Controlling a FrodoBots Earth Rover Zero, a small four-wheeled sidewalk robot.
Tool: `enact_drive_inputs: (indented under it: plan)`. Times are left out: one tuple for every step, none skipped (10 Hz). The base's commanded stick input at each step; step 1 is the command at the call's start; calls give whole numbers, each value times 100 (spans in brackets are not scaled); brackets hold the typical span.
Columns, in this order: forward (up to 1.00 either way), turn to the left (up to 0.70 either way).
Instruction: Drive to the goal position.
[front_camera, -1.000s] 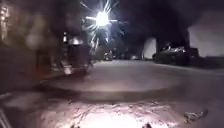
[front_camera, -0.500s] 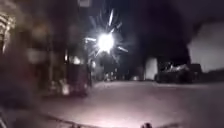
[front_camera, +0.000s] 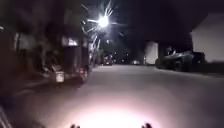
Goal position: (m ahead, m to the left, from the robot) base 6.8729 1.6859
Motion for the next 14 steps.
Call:
enact_drive_inputs:
  plan:
    - [85,0]
    - [85,0]
    - [85,0]
    - [85,0]
    - [85,0]
    - [85,0]
    - [85,0]
    - [85,0]
    - [85,0]
    - [85,0]
    - [85,0]
    - [85,0]
    - [85,0]
    - [85,-9]
